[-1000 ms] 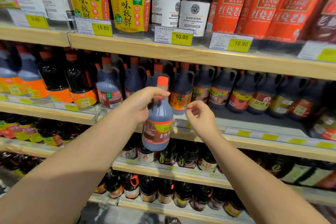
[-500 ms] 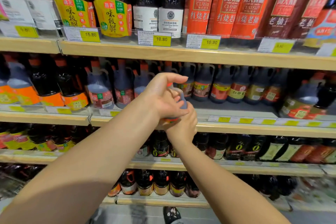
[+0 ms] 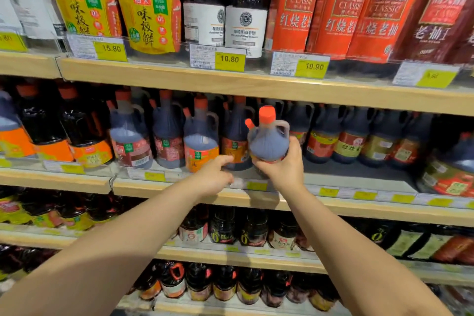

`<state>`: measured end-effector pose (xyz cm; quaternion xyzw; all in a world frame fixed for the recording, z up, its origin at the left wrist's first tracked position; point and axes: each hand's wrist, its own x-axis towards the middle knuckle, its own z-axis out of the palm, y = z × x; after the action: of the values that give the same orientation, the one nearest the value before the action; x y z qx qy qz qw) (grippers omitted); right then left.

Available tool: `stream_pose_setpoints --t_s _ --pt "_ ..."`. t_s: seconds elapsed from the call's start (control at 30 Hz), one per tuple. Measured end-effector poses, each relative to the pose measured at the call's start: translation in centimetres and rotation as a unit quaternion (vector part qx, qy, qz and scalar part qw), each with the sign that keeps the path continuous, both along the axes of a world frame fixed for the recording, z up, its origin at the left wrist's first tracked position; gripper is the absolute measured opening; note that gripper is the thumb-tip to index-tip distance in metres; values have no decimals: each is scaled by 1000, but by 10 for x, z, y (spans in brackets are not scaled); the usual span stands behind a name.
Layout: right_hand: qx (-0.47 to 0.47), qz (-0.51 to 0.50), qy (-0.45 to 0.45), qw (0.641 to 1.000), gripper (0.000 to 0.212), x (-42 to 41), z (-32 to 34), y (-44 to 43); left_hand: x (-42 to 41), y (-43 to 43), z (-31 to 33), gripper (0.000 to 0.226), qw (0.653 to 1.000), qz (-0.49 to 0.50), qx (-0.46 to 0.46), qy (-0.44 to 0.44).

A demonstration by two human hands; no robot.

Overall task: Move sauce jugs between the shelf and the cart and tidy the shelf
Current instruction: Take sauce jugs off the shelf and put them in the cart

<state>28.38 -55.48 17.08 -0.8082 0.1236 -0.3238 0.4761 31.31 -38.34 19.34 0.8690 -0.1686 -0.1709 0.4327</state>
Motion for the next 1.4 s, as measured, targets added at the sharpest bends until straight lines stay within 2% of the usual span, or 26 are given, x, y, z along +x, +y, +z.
stream_pose_setpoints --t_s 0.1,0.17,0.3,0.43,0.5,0.57,0.67,0.8,0.9,0.97,1.03,1.1,1.27,1.4 --pt "46 -6 44 998 65 10 -10 -9 21 -5 -24 64 990 -4 123 -65" --pt "66 -10 73 995 64 14 -16 -16 26 -8 -33 65 981 -5 182 -69" --pt "62 9 123 990 61 15 -15 -24 22 -15 -39 57 976 -31 208 -57" --pt "74 -2 124 989 60 8 -19 -14 5 -3 -37 53 990 -20 134 -42" --pt "43 -59 100 992 69 -4 -23 2 -8 18 -35 47 997 27 71 -4" --pt "23 -84 86 992 60 -21 -21 30 -27 52 -36 42 994 97 24 37" --pt "56 11 94 994 32 -49 -19 92 -73 120 -37 33 978 191 -14 82" --pt "73 171 134 973 21 -97 -27 197 -155 217 -51 24 949 286 -73 111" --pt "51 285 171 942 17 -136 -33 271 -220 281 -67 8 911 374 -135 110" --pt "31 349 202 915 20 -157 -38 313 -260 317 -81 22 871 450 -149 129" --pt "15 407 222 886 34 -174 -42 349 -291 349 -98 36 821 524 -166 154" --pt "-15 449 233 863 40 -185 -48 378 -314 370 -107 30 781 571 -183 175" --pt "-70 531 289 794 43 -189 -75 434 -340 396 -127 12 706 640 -204 224" --pt "-89 577 389 712 28 -170 -107 468 -336 404 -149 14 649 688 -204 253"
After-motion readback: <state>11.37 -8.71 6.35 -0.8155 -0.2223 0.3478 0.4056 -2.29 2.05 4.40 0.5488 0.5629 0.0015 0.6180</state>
